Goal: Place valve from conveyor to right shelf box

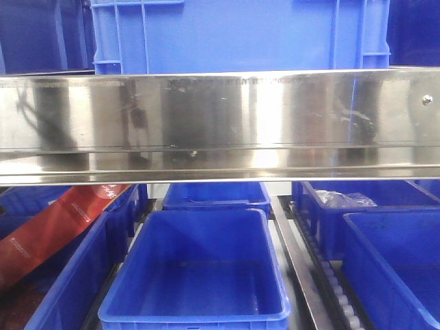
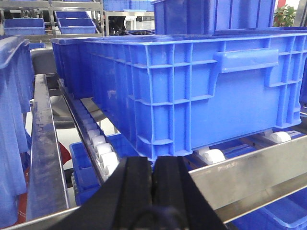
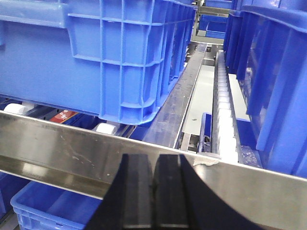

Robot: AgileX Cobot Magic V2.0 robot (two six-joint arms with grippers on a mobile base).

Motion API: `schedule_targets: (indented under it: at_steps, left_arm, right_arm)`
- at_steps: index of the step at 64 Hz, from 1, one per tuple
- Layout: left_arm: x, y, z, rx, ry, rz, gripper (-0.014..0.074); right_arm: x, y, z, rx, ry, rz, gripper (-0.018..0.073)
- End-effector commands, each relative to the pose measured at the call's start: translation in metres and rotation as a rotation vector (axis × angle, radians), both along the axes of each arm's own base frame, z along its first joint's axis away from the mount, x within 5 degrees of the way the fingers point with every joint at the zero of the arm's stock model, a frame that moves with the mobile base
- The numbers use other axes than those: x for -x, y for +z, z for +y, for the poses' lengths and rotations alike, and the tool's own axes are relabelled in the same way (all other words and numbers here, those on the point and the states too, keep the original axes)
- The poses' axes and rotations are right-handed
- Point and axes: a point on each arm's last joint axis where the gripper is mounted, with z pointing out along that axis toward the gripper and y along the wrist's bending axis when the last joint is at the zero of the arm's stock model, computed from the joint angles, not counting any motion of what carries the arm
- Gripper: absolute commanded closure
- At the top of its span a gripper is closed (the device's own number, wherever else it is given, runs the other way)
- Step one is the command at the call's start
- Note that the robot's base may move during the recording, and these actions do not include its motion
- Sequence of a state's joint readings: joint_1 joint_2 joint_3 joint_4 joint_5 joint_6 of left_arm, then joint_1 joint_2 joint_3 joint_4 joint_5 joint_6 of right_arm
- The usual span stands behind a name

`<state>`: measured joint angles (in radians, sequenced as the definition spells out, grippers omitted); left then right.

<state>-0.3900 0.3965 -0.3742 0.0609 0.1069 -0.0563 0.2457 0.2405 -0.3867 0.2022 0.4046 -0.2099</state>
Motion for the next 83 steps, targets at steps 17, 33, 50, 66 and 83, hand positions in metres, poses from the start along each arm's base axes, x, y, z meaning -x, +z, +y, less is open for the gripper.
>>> schedule_targets:
  at_steps: [17, 33, 50, 66, 83]
  left_arm:
    - [0.001, 0.002, 0.0, 0.024, -0.005, -0.022, 0.0707]
    - [0.005, 0.0, 0.006, -0.003, 0.038, -0.016, 0.0707]
    - [0.024, -0.031, 0.031, 0.007, 0.311, -0.068, 0.0707]
    - [0.031, -0.088, 0.04, 0.004, 0.471, -0.138, 0.0707]
    - [0.031, -0.094, 0.041, -0.006, 0.485, -0.075, 0.0707]
  right_arm:
    - [0.0, 0.002, -0.001, 0.001, -0.013, -0.035, 0.0713]
    - [0.0, 0.002, -0.001, 0.001, -0.013, -0.035, 0.0713]
    - [0.0, 0.002, -0.001, 0.001, -0.013, -0.035, 0.0713]
    - [0.0, 0.002, -0.001, 0.001, -0.013, -0.035, 0.0713]
    - [0.0, 0.002, -0.001, 0.002, -0.013, -0.033, 0.0713]
